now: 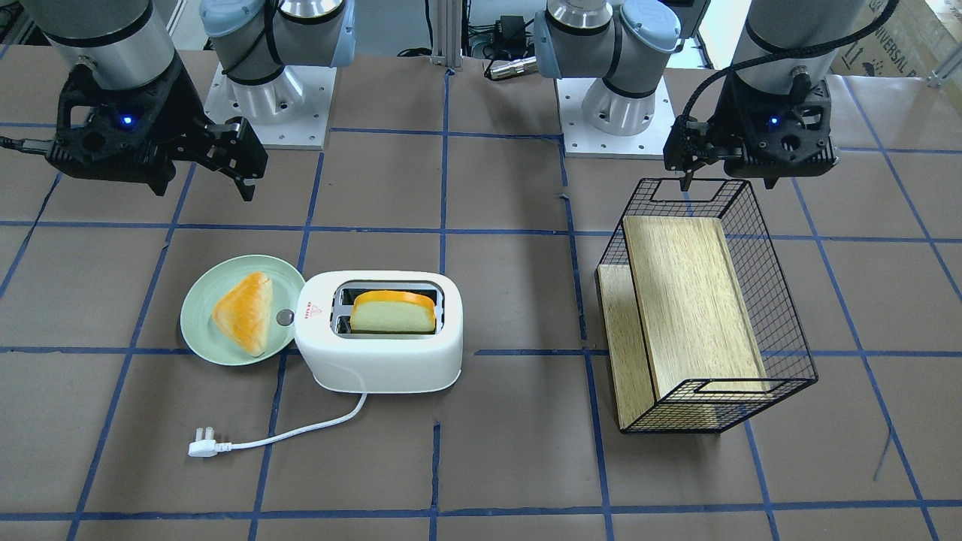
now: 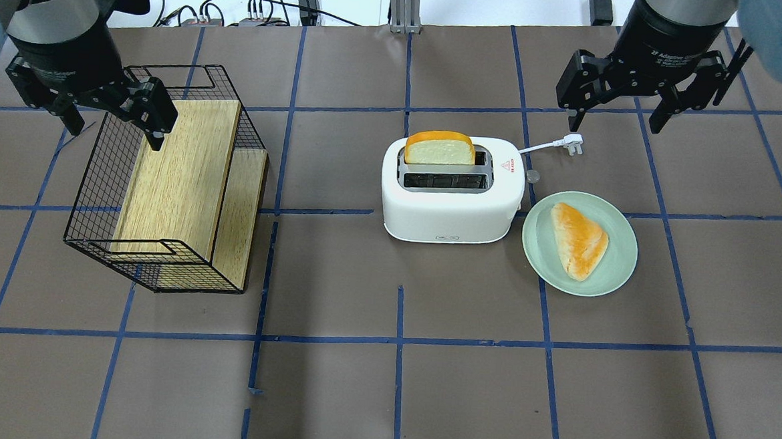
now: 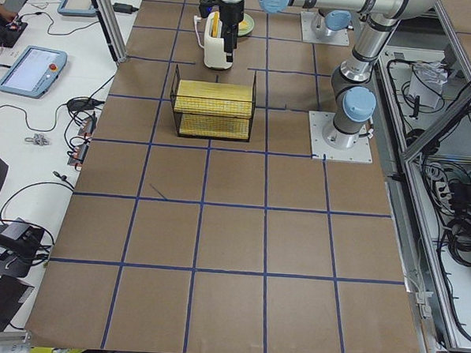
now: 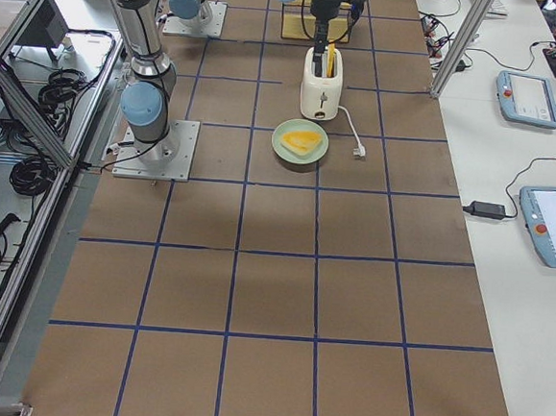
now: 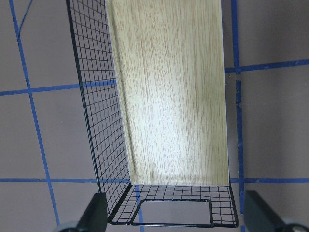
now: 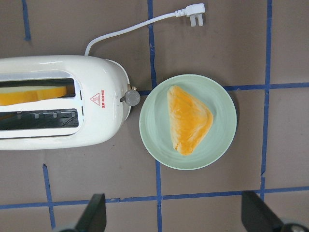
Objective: Press toaster with right arm
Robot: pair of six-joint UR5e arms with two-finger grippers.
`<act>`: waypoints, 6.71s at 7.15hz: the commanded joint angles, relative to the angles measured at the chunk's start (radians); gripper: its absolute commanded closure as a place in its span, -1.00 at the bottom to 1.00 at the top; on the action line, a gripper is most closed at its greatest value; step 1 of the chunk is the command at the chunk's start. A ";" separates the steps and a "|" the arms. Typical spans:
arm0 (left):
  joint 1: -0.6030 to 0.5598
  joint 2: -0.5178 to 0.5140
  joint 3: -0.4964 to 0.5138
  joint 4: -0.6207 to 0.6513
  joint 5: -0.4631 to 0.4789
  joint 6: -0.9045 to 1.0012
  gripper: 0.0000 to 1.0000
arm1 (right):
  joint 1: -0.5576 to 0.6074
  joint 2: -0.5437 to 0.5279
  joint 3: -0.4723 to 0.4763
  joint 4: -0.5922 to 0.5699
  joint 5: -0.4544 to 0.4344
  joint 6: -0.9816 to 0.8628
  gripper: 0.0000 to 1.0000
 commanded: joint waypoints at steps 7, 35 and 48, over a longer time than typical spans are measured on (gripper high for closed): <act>0.000 0.000 0.000 0.000 0.000 -0.001 -1.00 | 0.000 0.000 0.000 0.001 0.001 -0.001 -1.00; 0.000 0.000 0.000 0.000 0.000 0.001 -1.00 | 0.043 0.194 0.126 -0.339 0.004 -1.495 0.88; 0.000 0.000 0.000 0.000 0.000 0.001 -1.00 | 0.047 0.223 0.305 -0.556 0.037 -1.492 0.87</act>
